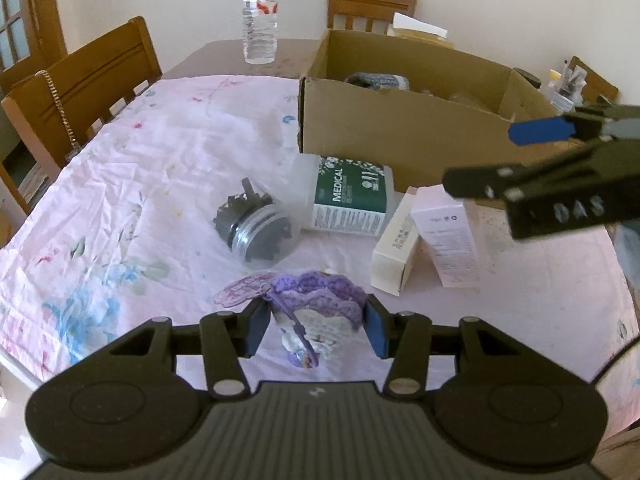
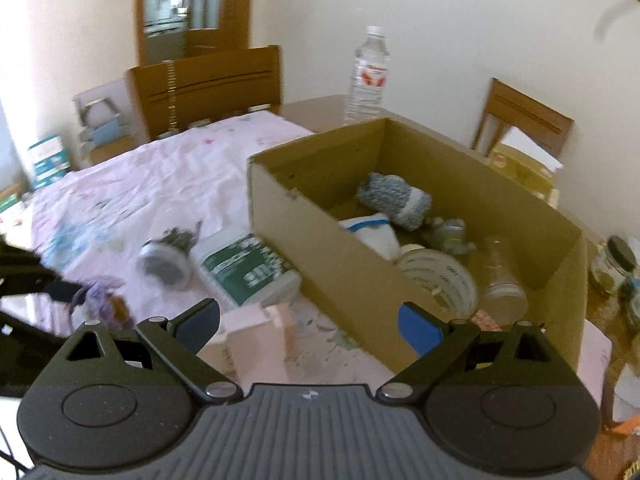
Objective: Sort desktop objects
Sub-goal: 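Grasp the pink printed box with the right tool while the left tool holds the scrunchie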
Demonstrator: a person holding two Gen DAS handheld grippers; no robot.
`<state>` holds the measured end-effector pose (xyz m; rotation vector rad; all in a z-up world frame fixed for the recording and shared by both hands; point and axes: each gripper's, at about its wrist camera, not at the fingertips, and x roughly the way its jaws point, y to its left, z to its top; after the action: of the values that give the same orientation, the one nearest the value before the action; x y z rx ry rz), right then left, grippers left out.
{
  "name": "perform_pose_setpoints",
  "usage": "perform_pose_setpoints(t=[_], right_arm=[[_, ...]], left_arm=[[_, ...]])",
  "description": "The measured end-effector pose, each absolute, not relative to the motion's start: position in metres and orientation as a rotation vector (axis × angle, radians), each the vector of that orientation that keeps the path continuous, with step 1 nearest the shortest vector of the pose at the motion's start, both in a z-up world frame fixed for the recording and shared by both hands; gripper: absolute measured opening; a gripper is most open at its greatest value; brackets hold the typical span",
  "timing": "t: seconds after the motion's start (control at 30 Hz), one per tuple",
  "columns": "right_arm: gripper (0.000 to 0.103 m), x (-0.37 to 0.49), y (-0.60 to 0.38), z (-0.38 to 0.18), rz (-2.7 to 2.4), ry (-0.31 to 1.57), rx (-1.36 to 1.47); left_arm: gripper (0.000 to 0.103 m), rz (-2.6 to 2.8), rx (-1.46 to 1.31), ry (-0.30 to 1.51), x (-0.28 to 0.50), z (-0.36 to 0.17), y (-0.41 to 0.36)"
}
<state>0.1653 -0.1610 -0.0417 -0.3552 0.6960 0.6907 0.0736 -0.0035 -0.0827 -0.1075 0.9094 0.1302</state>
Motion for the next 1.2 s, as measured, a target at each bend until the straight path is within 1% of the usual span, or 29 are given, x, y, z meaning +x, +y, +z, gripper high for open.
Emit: perform_pose_setpoints(t=[0.17, 0.37, 0.57, 0.77, 0.93, 1.07, 1.2], right_arm=[[0.098, 0.168, -0.151, -0.043, 0.596, 0.677, -0.385], [0.098, 0.161, -0.157, -0.049, 0.538, 0.722, -0.385], [0.102, 0.146, -0.165, -0.05, 0.532, 0.751, -0.333], [0.102, 0.128, -0.167, -0.056, 0.571, 0.822, -0.288], [0.102, 0.113, -0.167, -0.066, 0.613, 0.864, -0.31], [0.102, 0.115, -0.17, -0.07, 0.671, 0.896, -0.285], [0.102, 0.121, -0.165, -0.08, 0.774, 0.912, -0.325]], left_arm=[[0.049, 0.086, -0.089, 0.91, 0.079, -0.084, 0.002], [0.049, 0.042, -0.068, 0.902, 0.085, -0.083, 0.006], [0.049, 0.01, -0.047, 0.902, 0.086, -0.082, 0.007], [0.049, -0.011, -0.039, 0.903, 0.082, -0.081, 0.006], [0.049, -0.02, -0.034, 0.904, 0.078, -0.081, 0.006], [0.05, -0.019, -0.035, 0.904, 0.075, -0.081, 0.006], [0.049, -0.01, -0.036, 0.907, 0.071, -0.08, 0.007]])
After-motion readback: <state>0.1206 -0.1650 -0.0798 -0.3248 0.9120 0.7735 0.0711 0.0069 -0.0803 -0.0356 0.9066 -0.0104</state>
